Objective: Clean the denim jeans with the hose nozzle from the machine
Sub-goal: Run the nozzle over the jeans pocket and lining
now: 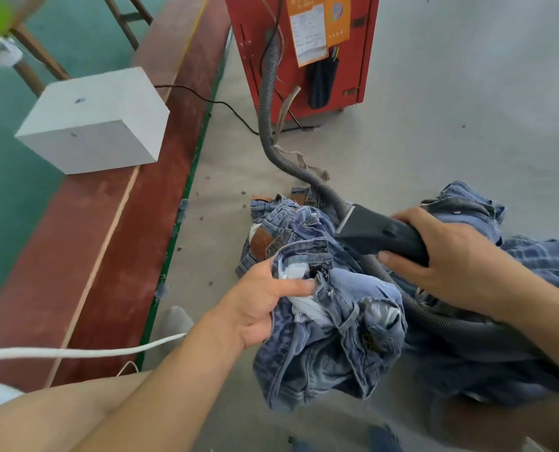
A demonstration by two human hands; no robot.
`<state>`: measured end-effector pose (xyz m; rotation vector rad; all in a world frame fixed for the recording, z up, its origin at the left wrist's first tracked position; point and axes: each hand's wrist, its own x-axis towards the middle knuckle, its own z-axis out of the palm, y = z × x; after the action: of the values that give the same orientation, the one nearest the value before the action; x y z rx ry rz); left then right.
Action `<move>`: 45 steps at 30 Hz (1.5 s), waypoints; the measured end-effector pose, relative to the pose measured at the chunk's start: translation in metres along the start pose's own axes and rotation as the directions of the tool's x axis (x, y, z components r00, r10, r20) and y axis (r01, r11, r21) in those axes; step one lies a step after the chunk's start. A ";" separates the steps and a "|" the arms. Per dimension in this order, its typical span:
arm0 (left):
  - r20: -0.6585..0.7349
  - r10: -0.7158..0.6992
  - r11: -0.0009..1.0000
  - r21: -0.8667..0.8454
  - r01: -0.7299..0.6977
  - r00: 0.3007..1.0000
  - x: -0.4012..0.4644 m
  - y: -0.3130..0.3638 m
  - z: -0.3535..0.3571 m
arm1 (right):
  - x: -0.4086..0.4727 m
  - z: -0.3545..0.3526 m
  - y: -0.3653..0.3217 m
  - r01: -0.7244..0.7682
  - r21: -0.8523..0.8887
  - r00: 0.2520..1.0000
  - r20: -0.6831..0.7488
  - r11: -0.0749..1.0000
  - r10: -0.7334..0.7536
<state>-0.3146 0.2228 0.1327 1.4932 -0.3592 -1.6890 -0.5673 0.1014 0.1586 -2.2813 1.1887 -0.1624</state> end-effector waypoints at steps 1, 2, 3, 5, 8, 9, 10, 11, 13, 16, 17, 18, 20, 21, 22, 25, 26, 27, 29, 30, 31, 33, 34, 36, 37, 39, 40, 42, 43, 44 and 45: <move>0.029 0.012 1.000 0.005 -0.012 1.000 0.000 0.001 -0.001 | 0.000 0.001 0.001 -0.003 0.003 1.000 0.004 1.000 0.003; 0.043 0.026 1.000 0.011 -0.026 0.999 0.000 0.002 -0.002 | 0.001 0.001 0.001 -0.002 0.008 1.000 0.005 1.000 0.002; 0.044 0.038 0.999 0.014 -0.039 0.998 0.001 0.004 -0.003 | 0.001 0.002 0.001 0.002 0.015 1.000 -0.003 1.000 -0.002; 0.052 0.042 0.999 -0.008 -0.042 0.998 0.003 0.005 -0.006 | 0.001 0.007 -0.004 -0.004 0.050 0.999 -0.048 0.999 0.007; 0.086 0.017 1.000 -0.028 -0.015 0.996 0.007 0.000 -0.004 | 0.004 0.018 -0.013 -0.103 0.157 0.982 -0.141 0.982 0.125; 0.108 -0.004 0.999 -0.039 0.008 0.994 0.007 -0.002 -0.001 | 0.007 0.020 -0.013 -0.135 0.171 0.977 -0.140 0.976 0.160; 0.127 -0.035 0.997 -0.064 0.044 0.991 0.007 -0.004 0.002 | 0.009 0.019 -0.012 -0.148 0.170 0.978 -0.125 0.974 0.170; 0.153 -0.084 0.990 -0.103 0.100 0.985 0.007 -0.005 0.006 | 0.011 0.017 -0.010 -0.139 0.159 0.982 -0.109 0.977 0.157; 0.112 -0.161 0.984 -0.057 0.168 0.981 0.005 -0.006 0.014 | 0.012 0.011 -0.009 -0.100 0.135 0.989 -0.094 0.986 0.113; -0.117 0.029 0.956 0.294 0.007 0.993 0.008 -0.010 0.017 | 0.010 0.006 -0.009 -0.071 0.166 0.992 -0.092 0.984 0.087; -0.132 0.131 0.917 0.392 -0.069 0.983 0.009 -0.010 0.016 | 0.009 0.005 -0.010 -0.066 0.170 0.992 -0.094 0.983 0.083; -0.134 0.219 0.865 0.484 -0.129 0.966 0.009 -0.010 0.014 | 0.008 0.003 -0.010 -0.061 0.164 0.993 -0.093 0.985 0.077; -0.160 0.334 0.790 0.585 -0.183 0.929 0.010 -0.011 0.009 | 0.006 -0.002 -0.008 -0.047 0.141 0.995 -0.082 0.989 0.059; -0.192 0.355 0.802 0.565 -0.193 0.915 0.010 -0.009 0.007 | 0.004 -0.005 -0.007 -0.034 0.124 0.996 -0.072 0.992 0.043; -0.227 0.335 0.857 0.476 -0.196 0.915 0.010 -0.006 0.007 | 0.001 -0.009 -0.006 -0.017 0.107 0.998 -0.060 0.994 0.023; -0.240 0.133 0.988 0.108 -0.109 0.962 0.012 0.003 0.010 | -0.010 -0.019 -0.002 0.058 0.102 0.998 -0.039 0.993 -0.054; -0.217 0.084 0.995 0.065 -0.072 0.972 0.012 0.005 0.011 | -0.013 -0.022 -0.002 0.082 0.111 0.996 -0.039 0.990 -0.078; -0.201 0.061 0.998 0.045 -0.053 0.978 0.012 0.006 0.011 | -0.015 -0.025 -0.001 0.098 0.117 0.995 -0.031 0.988 -0.095; -0.166 0.038 0.999 0.024 -0.034 0.985 0.014 0.007 0.012 | -0.019 -0.030 -0.003 0.099 0.121 0.995 0.011 0.988 -0.101; -0.158 0.032 0.999 0.019 -0.030 0.987 0.014 0.006 0.014 | -0.020 -0.030 -0.005 0.090 0.112 0.994 0.047 0.990 -0.096; -0.155 0.036 0.999 0.024 -0.033 0.987 0.015 0.005 0.016 | -0.020 -0.030 -0.008 0.081 0.090 0.992 0.089 0.993 -0.089; -0.150 0.072 0.996 0.061 -0.064 0.986 0.017 0.001 0.020 | -0.017 -0.026 -0.016 0.058 0.030 0.986 0.154 0.998 -0.062; -0.144 0.101 0.992 0.094 -0.088 0.984 0.018 -0.001 0.023 | -0.014 -0.023 -0.019 0.044 0.019 0.985 0.163 0.999 -0.047; -0.122 0.145 0.981 0.147 -0.127 0.982 0.020 -0.006 0.025 | -0.006 -0.018 -0.024 0.020 0.046 0.989 0.147 0.999 -0.026; -0.114 0.147 0.981 0.147 -0.130 0.982 0.020 -0.007 0.026 | -0.003 -0.017 -0.027 0.009 0.064 0.991 0.131 0.998 -0.017; -0.096 0.108 0.992 0.074 -0.101 0.990 0.021 -0.007 0.024 | 0.002 -0.019 -0.027 -0.018 0.074 0.997 0.079 0.997 0.012; -0.080 0.081 0.997 0.025 -0.080 0.993 0.022 -0.007 0.022 | 0.003 -0.022 -0.024 -0.039 0.066 0.998 0.043 0.997 0.036; -0.050 0.055 0.997 -0.047 -0.058 0.997 0.022 -0.004 0.020 | 0.002 -0.033 -0.016 -0.084 0.069 0.996 -0.007 0.994 0.085; -0.036 0.056 0.996 -0.064 -0.058 0.998 0.022 -0.003 0.021 | 0.000 -0.039 -0.012 -0.098 0.080 0.995 0.005 0.992 0.097; -0.021 0.058 0.996 -0.070 -0.060 0.998 0.021 -0.003 0.022 | -0.002 -0.044 -0.011 -0.103 0.085 0.994 0.044 0.991 0.100; -0.005 0.058 0.996 -0.068 -0.059 0.998 0.021 -0.004 0.024 | -0.004 -0.045 -0.012 -0.099 0.080 0.991 0.094 0.992 0.091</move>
<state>-0.3371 0.2026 0.1212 1.4223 -0.3376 -1.6369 -0.5761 0.0910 0.2030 -2.1312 1.2178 -0.0709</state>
